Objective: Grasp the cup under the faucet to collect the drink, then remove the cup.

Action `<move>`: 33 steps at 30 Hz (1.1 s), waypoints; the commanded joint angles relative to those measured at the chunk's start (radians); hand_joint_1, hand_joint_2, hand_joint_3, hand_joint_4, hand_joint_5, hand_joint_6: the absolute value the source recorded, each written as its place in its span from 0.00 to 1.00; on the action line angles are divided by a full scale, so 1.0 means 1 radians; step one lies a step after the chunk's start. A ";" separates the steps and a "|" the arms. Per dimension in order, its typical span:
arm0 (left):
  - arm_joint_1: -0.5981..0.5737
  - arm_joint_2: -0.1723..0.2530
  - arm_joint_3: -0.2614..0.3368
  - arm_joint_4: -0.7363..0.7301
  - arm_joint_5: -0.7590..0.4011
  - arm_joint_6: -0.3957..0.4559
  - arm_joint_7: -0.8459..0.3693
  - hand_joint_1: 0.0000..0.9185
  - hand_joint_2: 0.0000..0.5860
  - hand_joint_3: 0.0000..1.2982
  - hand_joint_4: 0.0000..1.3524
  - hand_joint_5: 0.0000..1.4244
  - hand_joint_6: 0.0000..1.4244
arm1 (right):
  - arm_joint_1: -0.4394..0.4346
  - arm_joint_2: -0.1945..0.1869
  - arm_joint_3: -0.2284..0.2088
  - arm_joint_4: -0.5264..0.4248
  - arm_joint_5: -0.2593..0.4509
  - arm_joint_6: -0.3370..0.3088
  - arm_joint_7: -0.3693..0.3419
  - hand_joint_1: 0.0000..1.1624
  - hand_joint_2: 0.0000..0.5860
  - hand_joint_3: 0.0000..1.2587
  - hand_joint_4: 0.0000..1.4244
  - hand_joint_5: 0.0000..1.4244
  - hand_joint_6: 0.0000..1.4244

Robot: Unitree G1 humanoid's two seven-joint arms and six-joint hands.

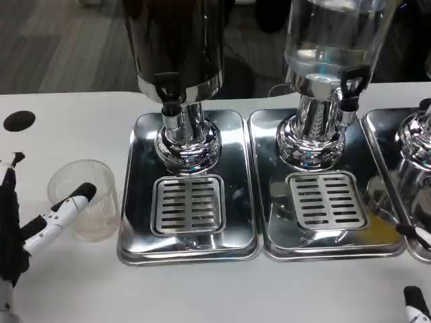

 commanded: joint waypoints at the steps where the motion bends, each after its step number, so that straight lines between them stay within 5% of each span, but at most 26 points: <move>1: -0.033 0.020 -0.025 0.041 0.005 0.016 -0.006 0.11 0.07 0.14 0.11 0.34 0.41 | 0.015 -0.009 -0.013 0.006 0.021 -0.034 0.017 0.53 0.86 0.12 0.02 0.01 0.00; 13: -0.120 0.034 -0.136 0.131 0.050 0.056 0.008 0.33 0.09 0.15 0.13 0.38 0.48 | 0.026 -0.010 -0.039 0.031 0.064 -0.082 0.048 0.52 0.90 0.13 0.02 0.02 0.00; 33: -0.171 0.046 -0.196 0.210 0.032 0.074 0.049 0.38 0.13 0.29 0.32 0.49 0.54 | 0.021 0.001 -0.053 0.061 0.106 -0.123 0.089 0.51 0.87 0.13 0.02 0.03 0.00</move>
